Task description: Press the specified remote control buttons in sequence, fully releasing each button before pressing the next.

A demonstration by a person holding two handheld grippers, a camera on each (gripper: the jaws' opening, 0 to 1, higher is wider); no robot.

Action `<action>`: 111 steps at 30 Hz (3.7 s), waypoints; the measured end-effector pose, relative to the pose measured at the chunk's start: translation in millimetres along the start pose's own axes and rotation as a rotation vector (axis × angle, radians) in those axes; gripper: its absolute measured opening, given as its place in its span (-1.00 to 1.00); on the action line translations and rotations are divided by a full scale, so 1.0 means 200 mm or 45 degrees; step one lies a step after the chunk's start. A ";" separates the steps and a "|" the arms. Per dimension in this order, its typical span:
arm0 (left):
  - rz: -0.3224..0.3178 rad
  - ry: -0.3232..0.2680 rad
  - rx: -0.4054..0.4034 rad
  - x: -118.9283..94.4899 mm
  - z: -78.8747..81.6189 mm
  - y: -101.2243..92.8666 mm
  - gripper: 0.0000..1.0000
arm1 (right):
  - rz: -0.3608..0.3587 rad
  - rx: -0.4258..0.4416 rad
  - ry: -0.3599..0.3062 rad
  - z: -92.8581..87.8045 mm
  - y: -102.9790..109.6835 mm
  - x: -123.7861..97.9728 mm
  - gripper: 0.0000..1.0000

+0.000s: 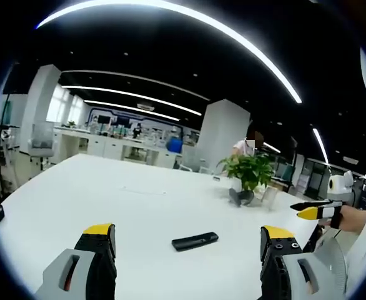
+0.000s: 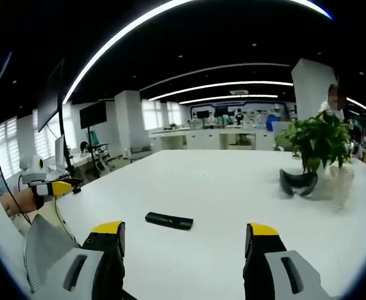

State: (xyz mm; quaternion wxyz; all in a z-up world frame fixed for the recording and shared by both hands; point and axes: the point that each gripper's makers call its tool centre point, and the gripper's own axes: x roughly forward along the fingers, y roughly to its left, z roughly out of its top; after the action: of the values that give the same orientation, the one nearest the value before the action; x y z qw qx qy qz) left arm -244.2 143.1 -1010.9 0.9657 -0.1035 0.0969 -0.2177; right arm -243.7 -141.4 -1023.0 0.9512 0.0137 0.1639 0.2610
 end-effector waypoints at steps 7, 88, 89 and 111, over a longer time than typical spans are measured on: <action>-0.035 0.037 0.007 0.02 -0.03 -0.03 0.98 | -0.026 0.015 0.012 -0.03 -0.03 -0.02 0.54; -0.890 1.402 1.088 0.91 -0.84 -0.01 0.24 | -0.062 0.070 0.261 -0.26 -0.09 -0.12 0.08; -0.908 1.402 1.105 0.92 -0.84 -0.02 0.19 | -0.061 0.069 0.263 -0.26 -0.10 -0.12 0.07; -1.007 1.350 1.196 0.84 -0.85 -0.08 -0.50 | -0.033 0.004 0.329 -0.30 -0.07 -0.10 -0.10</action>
State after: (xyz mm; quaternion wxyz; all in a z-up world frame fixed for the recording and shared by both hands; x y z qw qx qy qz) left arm -140.9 28.0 -1194.5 0.5854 0.4032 0.3964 -0.5811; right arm -271.9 -167.3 -1074.6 0.9254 -0.0205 0.2856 0.2481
